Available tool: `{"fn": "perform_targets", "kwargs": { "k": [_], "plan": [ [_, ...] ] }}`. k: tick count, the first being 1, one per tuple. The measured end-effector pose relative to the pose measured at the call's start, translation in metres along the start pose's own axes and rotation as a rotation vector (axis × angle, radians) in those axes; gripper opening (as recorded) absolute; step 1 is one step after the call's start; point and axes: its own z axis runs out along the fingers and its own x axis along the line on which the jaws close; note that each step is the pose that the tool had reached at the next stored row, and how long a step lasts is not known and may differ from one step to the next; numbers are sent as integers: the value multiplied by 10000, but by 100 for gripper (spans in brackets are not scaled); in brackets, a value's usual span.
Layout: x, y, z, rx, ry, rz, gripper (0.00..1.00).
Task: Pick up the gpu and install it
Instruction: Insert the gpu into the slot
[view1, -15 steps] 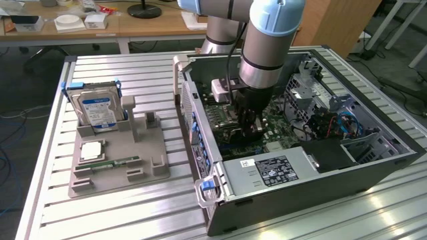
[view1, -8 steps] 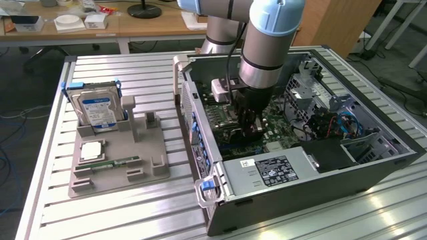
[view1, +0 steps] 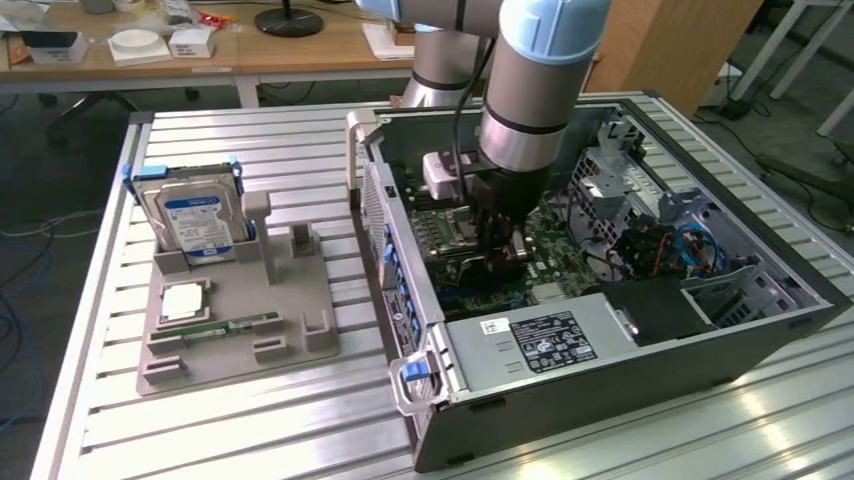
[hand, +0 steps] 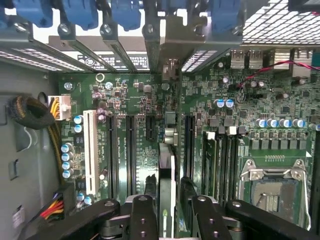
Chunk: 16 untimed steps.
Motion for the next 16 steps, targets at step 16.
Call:
{"fn": "perform_targets", "kwargs": {
  "k": [16],
  "plan": [
    [-5, -12, -304, 274, -9, -4, 32]
  ]
}}
